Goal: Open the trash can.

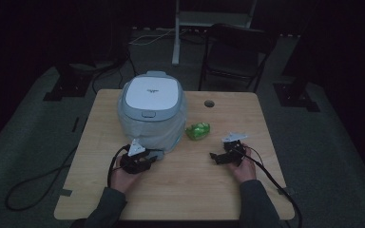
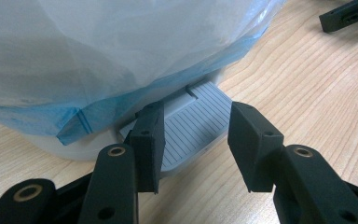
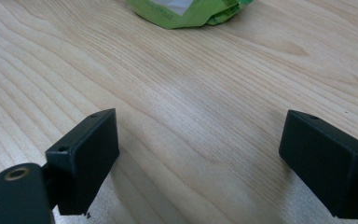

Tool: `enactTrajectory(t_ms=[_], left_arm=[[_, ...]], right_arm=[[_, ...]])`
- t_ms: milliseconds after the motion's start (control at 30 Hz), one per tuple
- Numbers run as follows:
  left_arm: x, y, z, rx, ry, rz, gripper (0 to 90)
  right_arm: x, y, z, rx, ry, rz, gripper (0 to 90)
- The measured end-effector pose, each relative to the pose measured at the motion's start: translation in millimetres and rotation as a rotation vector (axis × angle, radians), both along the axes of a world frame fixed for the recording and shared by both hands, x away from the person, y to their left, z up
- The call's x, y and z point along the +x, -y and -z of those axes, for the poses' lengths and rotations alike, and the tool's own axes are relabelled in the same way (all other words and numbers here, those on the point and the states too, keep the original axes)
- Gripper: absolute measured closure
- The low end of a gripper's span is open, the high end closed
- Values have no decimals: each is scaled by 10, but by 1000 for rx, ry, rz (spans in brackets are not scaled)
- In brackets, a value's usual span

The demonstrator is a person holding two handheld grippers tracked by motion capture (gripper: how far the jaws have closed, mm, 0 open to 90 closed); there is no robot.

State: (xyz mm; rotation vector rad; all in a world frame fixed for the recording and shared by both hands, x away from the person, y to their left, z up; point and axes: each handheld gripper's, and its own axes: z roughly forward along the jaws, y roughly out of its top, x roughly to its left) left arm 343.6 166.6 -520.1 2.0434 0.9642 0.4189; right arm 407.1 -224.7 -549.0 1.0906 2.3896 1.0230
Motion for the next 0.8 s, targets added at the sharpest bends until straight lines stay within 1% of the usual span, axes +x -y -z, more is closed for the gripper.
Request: enactTrajectory(t_ms=[100,433,567,600,633,667,700,800], left_arm=[[-2,2,0,5,-1,2,567],[-7,-9,-15,-1,2,3,567],[-7,-4,-14,7,3,8,577],[-7,-4,-14,7,3,8,589],[-12,5,-16,17,7,9,612],[-17,8,-17,20,15,9,628],[-23,11,-21,25,24,9,667],[-32,21,-36,38,43,2,838]], right_arm=[[0,0,0,0,0,0,109],[0,0,0,0,0,0,109],[0,0,0,0,0,0,109],[0,0,0,0,0,0,109],[0,0,0,0,0,0,109],[0,0,0,0,0,0,109],[0,0,0,0,0,0,109],[0,0,0,0,0,0,110]])
